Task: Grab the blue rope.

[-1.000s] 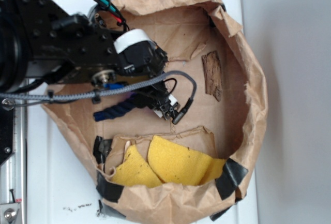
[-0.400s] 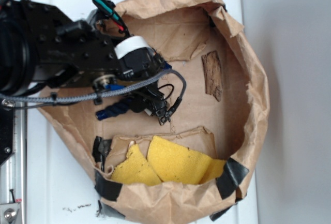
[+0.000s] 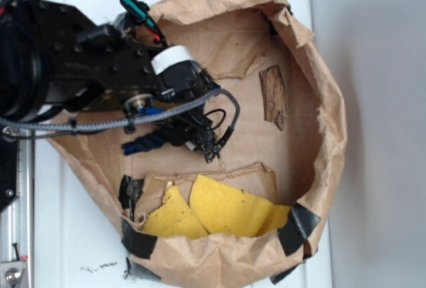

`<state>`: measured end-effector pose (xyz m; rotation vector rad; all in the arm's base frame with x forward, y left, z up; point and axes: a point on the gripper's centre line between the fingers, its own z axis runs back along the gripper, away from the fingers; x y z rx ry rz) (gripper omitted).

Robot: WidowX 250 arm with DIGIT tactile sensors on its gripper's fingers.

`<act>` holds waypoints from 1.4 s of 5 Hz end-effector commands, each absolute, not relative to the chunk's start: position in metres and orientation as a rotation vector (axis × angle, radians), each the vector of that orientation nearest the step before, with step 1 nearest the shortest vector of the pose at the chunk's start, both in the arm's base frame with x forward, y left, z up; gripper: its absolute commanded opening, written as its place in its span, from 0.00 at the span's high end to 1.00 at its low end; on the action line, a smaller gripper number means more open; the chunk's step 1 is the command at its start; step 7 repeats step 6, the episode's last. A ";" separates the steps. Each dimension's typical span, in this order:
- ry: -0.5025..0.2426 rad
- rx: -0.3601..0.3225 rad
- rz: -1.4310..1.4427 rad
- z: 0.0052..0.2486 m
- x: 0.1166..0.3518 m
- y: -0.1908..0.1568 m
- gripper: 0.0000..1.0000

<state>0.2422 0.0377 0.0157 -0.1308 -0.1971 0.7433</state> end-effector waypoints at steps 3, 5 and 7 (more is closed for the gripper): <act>-0.249 -0.156 0.604 0.164 0.253 0.025 1.00; -0.248 -0.094 0.590 0.183 0.261 0.008 1.00; -0.262 -0.022 0.572 0.179 0.263 0.003 1.00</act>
